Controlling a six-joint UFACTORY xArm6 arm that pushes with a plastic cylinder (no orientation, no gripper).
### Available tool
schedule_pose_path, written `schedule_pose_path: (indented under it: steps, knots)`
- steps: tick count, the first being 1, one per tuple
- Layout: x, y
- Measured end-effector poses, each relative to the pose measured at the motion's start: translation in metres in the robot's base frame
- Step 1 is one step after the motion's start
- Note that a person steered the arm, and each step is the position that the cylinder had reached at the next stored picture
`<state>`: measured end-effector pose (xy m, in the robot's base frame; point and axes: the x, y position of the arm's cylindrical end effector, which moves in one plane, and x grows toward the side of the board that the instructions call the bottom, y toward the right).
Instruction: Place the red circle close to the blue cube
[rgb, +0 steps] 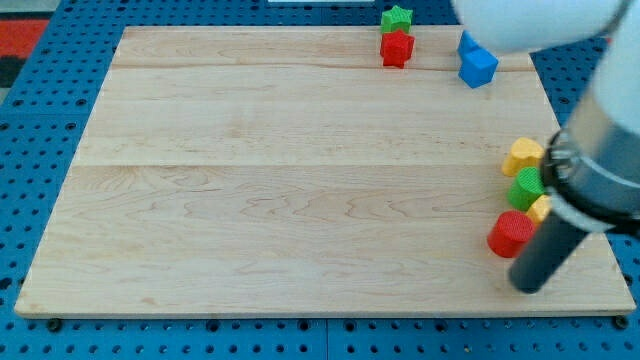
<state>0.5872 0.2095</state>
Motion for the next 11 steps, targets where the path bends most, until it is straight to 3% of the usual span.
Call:
schedule_pose_path:
  steps: [1, 3, 6, 7, 9, 11]
  knots:
    - [-0.029, 0.009]
    - [-0.039, -0.068]
    - [-0.146, -0.124]
    - [-0.178, -0.121]
    - [-0.166, -0.099]
    - [-0.191, -0.067]
